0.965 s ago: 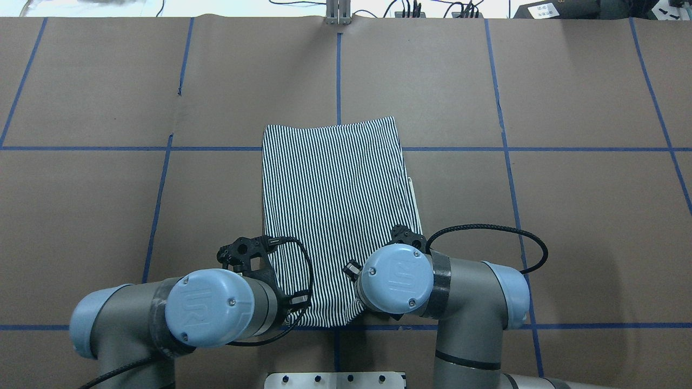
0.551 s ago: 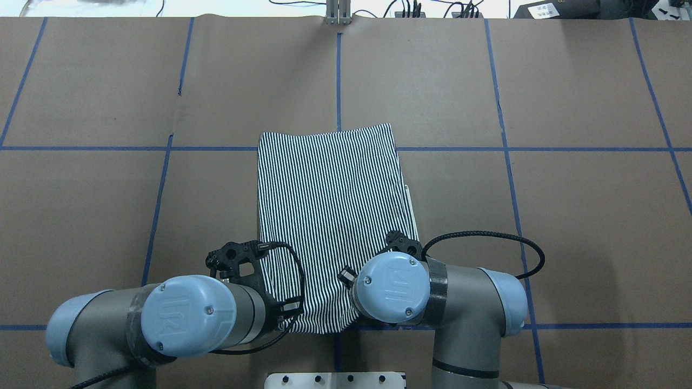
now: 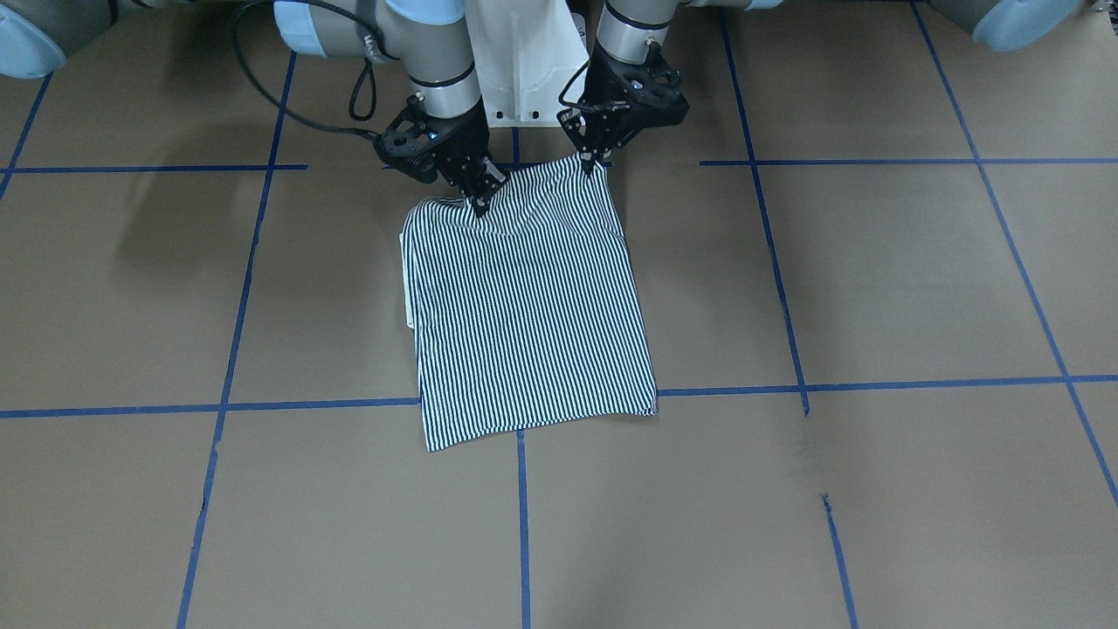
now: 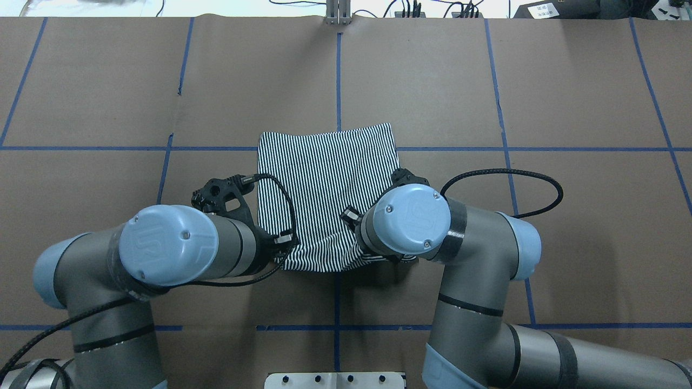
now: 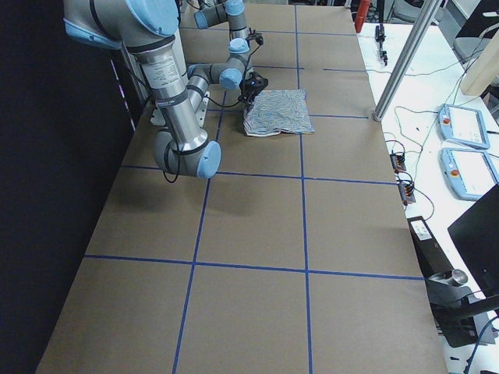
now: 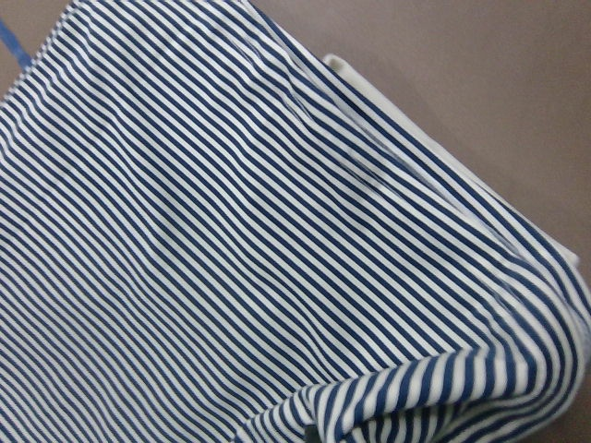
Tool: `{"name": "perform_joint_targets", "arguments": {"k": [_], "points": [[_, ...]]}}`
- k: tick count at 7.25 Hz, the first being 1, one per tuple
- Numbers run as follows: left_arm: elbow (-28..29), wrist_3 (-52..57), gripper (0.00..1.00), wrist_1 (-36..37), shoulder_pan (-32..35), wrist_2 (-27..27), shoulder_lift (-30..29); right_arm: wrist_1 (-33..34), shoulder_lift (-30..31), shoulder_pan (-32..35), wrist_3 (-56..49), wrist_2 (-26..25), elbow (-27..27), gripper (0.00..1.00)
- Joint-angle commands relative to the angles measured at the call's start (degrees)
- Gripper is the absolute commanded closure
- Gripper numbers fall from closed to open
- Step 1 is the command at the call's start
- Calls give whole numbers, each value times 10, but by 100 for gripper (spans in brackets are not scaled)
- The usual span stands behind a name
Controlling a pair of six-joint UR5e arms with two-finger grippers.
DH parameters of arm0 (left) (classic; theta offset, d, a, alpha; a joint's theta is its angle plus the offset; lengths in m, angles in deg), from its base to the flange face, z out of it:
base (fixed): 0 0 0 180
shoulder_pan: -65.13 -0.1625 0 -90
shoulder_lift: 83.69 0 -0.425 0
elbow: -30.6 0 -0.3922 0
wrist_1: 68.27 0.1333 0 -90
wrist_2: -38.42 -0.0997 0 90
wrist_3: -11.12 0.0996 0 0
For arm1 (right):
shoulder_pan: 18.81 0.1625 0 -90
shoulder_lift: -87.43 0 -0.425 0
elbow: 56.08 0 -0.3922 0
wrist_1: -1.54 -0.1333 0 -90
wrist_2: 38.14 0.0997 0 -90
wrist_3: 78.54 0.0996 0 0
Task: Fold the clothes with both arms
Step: 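Lift the near edge with both grippers and fold it toward the far end, then lay the folded edge on the far end and open both grippers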
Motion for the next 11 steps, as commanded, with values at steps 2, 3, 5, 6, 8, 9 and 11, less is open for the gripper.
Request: {"name": "perform_joint_targets", "arguments": {"k": [2,3,5,6,8,9,11], "points": [[102,-18,100,-130,51,22,-4,-103,-65,51,-27,1,132,100],[104,-23,100,-141,53,22,-4,-103,-70,57,-38,0,138,100],[130,-35,100,-142,94,22,-24,-123,-102,82,-37,-2,208,93],[195,-30,85,-157,129,22,-53,-161,-149,105,-38,-2,308,57],[335,30,0,-237,193,23,-98,-201,-195,154,-128,2,401,0],[347,55,0,-239,211,24,-99,-201,-196,169,-176,4,410,0],[347,62,0,-240,222,56,-98,-200,-200,176,-209,8,409,0]]}}
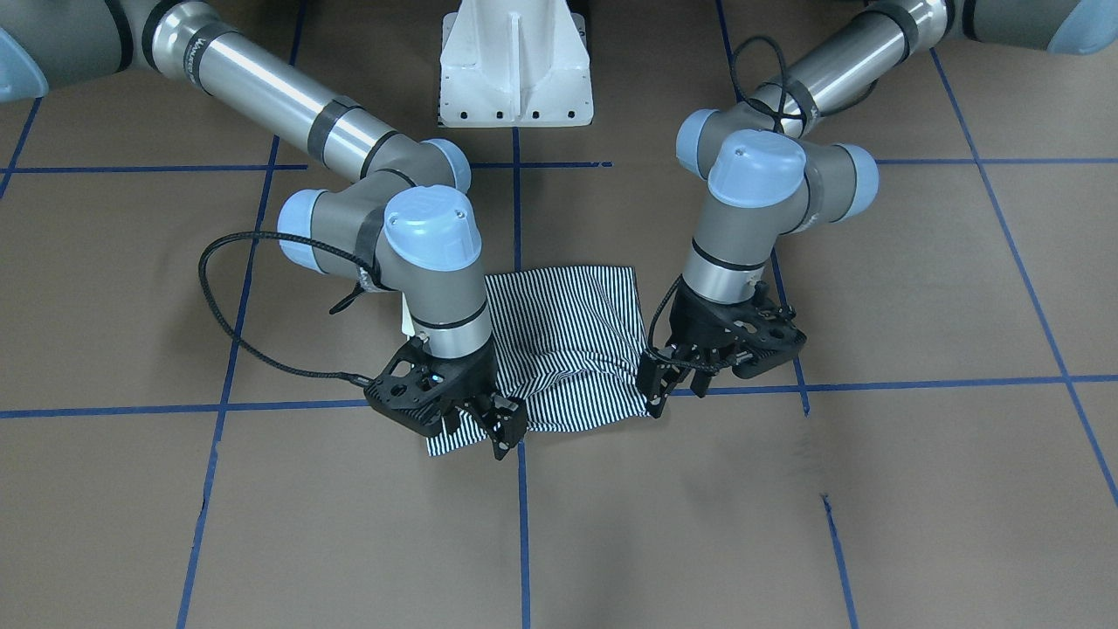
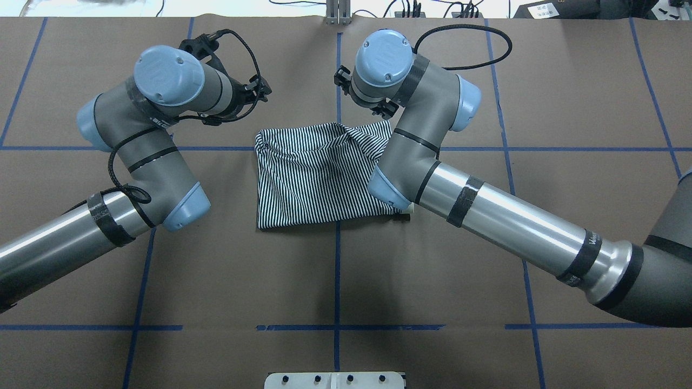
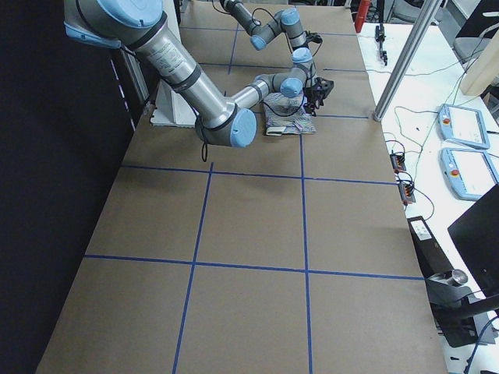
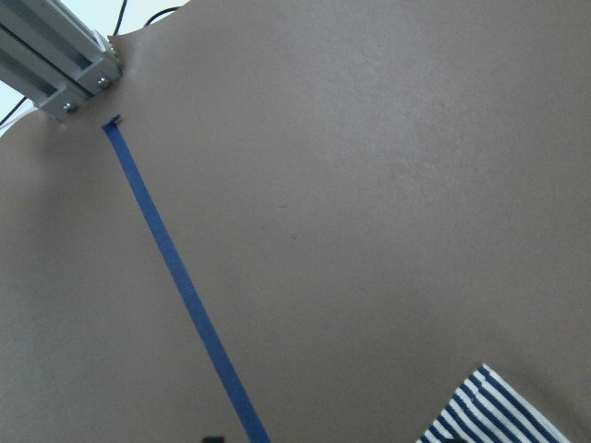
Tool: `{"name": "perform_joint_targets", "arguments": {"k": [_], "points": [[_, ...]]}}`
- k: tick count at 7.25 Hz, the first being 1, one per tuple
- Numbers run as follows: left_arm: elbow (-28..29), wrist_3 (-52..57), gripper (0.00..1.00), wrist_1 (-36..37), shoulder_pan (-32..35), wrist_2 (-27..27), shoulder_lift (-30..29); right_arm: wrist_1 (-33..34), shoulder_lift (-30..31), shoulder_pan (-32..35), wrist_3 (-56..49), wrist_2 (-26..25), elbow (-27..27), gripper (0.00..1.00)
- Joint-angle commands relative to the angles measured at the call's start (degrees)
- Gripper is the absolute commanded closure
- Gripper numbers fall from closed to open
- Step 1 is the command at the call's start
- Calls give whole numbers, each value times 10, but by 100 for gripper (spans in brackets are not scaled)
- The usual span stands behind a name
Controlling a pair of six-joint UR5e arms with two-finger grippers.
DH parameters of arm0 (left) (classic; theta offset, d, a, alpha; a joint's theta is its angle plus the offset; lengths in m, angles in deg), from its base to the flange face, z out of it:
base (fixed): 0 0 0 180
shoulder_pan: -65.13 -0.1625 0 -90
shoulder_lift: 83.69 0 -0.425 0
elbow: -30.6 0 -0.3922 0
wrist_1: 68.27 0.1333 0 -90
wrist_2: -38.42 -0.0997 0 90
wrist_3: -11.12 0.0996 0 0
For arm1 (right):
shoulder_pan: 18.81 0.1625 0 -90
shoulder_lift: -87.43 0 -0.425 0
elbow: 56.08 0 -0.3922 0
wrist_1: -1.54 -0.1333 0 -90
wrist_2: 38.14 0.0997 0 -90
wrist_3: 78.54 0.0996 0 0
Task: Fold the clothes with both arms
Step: 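Lay the folded edge on the far end and open both grippers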
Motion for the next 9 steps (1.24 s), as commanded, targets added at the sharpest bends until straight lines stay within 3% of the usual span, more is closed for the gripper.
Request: {"name": "perform_joint_targets", "arguments": {"k": [1,2,4,5,9], "points": [[1,37,0,0,28,64,2,7,-10,5,-68,21,1,0],[-13,78,0,3,49,96,15,24,-9,-3,-120,40,-4,0],[-90,166,0,7,104,135,83,153,-21,-48,-292,-11,-14,0],[-92,190,0,6,120,160,99,177,-26,-71,-338,-35,-12,0],[-97,197,0,6,122,162,105,206,-22,-59,-465,-56,2,0]]}}
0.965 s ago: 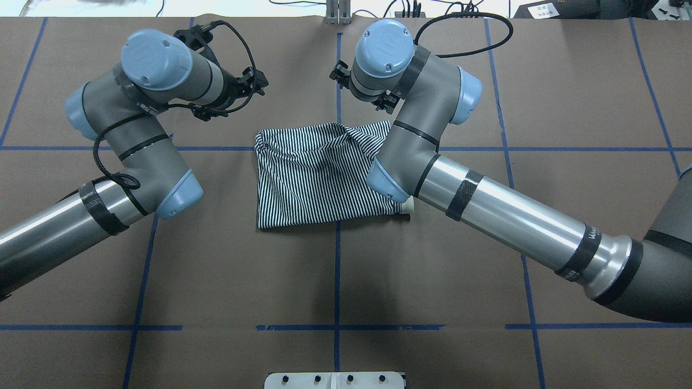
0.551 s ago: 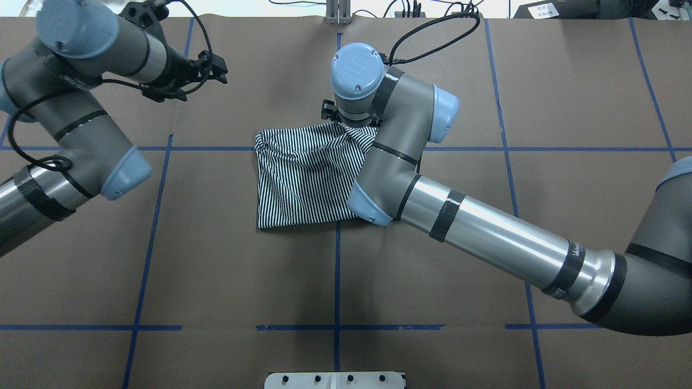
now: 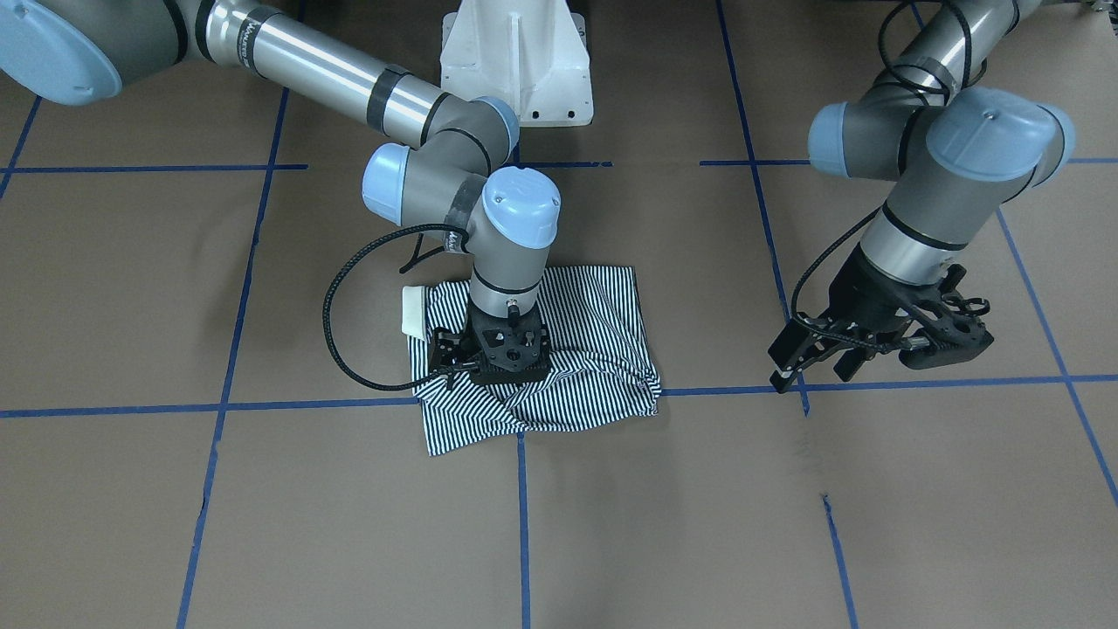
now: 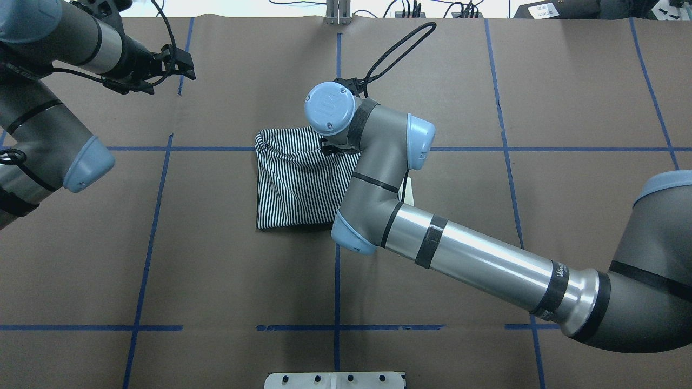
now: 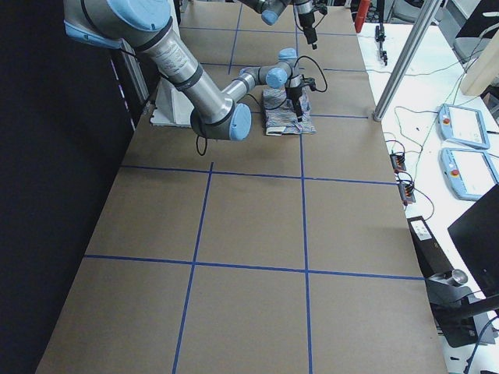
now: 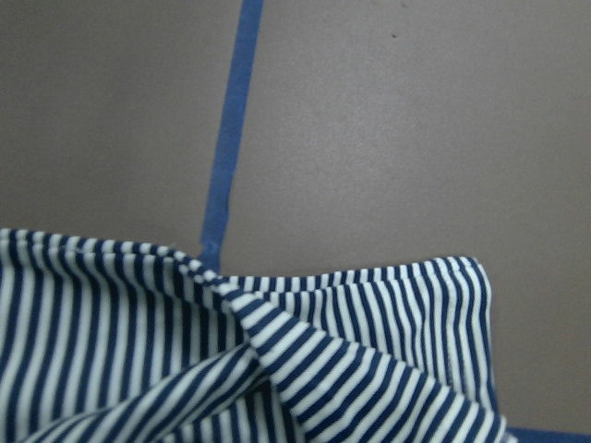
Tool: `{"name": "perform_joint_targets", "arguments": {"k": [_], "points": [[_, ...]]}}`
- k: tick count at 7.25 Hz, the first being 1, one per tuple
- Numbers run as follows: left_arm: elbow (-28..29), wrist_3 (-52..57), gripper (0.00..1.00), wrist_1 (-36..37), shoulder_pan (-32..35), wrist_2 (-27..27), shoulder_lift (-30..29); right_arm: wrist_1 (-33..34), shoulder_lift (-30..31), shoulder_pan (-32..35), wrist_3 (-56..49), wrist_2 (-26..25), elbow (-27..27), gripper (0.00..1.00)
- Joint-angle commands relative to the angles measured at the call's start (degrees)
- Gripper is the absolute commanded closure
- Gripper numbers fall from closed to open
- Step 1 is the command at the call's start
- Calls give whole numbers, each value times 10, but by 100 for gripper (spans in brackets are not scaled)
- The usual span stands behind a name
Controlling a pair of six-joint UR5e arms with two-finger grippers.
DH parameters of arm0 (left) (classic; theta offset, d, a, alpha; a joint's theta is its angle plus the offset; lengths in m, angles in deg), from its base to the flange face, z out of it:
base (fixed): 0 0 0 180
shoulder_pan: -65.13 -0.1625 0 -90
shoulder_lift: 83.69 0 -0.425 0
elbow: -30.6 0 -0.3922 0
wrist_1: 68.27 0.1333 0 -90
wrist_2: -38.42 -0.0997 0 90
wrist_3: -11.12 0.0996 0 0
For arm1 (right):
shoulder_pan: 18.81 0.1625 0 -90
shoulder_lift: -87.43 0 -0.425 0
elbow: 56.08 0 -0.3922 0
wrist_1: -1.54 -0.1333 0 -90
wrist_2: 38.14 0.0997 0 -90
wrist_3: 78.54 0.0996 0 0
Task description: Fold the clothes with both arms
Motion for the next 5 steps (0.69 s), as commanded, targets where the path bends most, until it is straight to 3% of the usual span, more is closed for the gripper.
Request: {"name": "perform_joint_targets", "arguments": {"k": [1,4,5], "points": [[-2,-1,0,0,0,1,2,26,10,34,-93,-4,10,0],[-2,1,0,0,0,1,2,18,68,127,-230,11,7,0],[-2,4,0,0,5,2,2,18,71,168,-246,74,4,0]]}}
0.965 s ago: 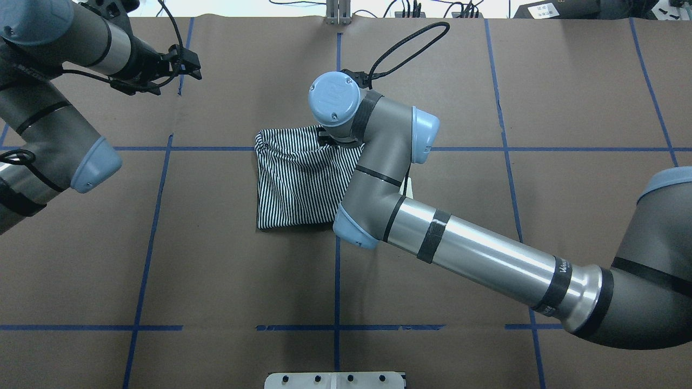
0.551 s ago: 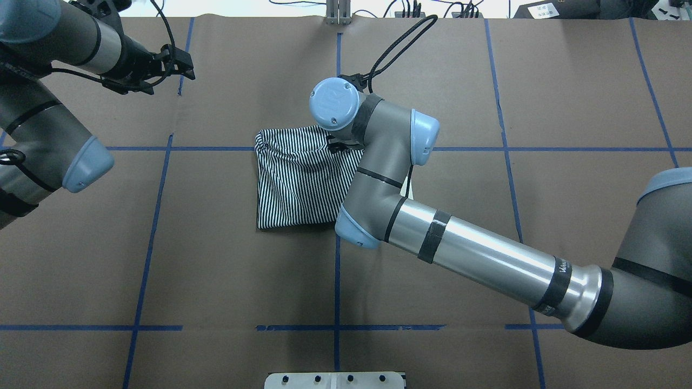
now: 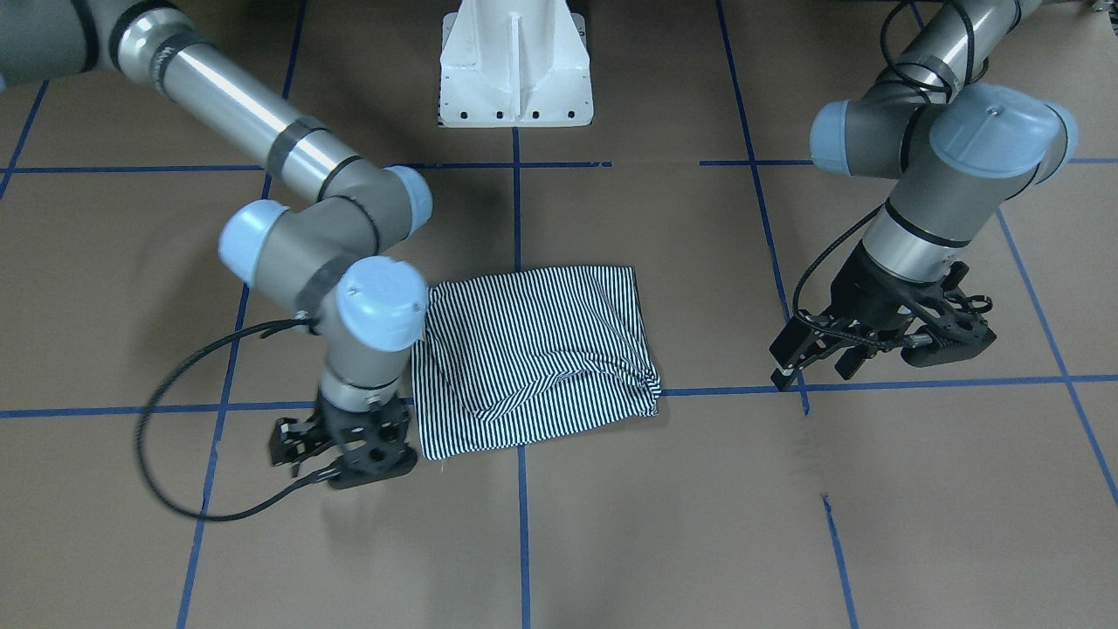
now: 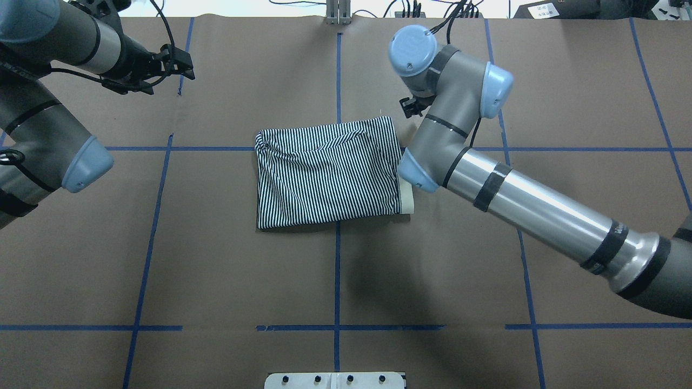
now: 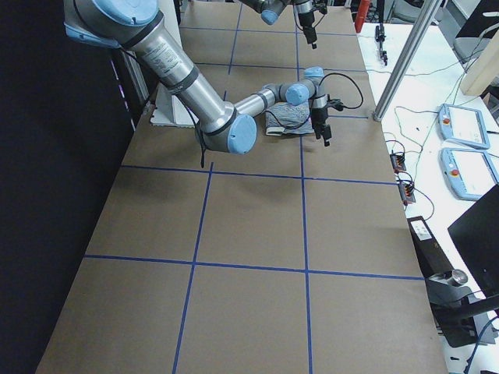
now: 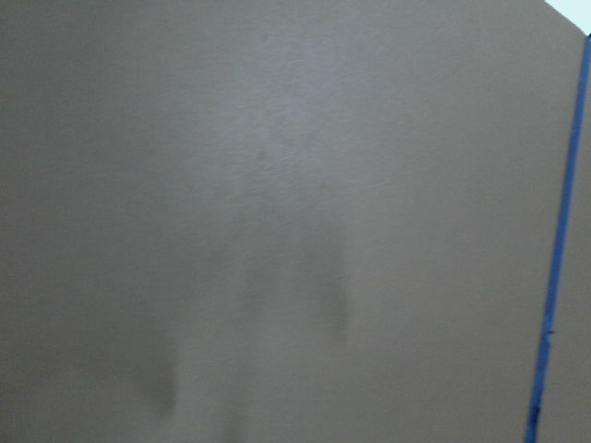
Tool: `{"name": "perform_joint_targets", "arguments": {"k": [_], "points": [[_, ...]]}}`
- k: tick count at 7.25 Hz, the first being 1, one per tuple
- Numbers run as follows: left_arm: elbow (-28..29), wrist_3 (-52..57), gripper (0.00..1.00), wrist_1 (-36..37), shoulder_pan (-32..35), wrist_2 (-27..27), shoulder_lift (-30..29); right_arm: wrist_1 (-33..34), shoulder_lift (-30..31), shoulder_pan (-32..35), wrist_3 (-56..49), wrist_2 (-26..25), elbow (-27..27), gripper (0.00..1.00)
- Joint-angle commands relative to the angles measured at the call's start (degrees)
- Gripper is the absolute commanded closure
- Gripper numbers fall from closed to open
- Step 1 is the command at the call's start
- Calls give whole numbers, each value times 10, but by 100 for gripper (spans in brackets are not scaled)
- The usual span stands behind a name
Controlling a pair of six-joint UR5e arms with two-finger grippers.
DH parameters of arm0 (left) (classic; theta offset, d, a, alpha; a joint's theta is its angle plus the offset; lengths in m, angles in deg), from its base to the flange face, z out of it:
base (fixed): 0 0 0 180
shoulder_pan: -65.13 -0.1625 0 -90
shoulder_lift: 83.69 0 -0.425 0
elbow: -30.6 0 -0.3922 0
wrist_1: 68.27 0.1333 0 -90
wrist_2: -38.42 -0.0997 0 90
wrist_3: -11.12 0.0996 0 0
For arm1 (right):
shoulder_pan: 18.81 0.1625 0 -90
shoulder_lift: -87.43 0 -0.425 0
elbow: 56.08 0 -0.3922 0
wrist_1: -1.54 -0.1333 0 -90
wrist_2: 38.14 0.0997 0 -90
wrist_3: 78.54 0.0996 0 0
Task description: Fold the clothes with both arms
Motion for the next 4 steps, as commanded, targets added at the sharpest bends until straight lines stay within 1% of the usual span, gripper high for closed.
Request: {"name": "perform_joint_targets", "arguments": {"k": [1,2,3,4], "points": [[-1,27,0,1,25,18,2,1,41,95,-74,136,-39,0],[-20,97,0,3,64,45,46,6,91,161,-136,204,-82,0],[-30,189,0,12,119,71,81,8,147,223,-212,249,-113,0],[-32,301,0,24,169,89,125,8,190,284,-277,296,-117,0]]}}
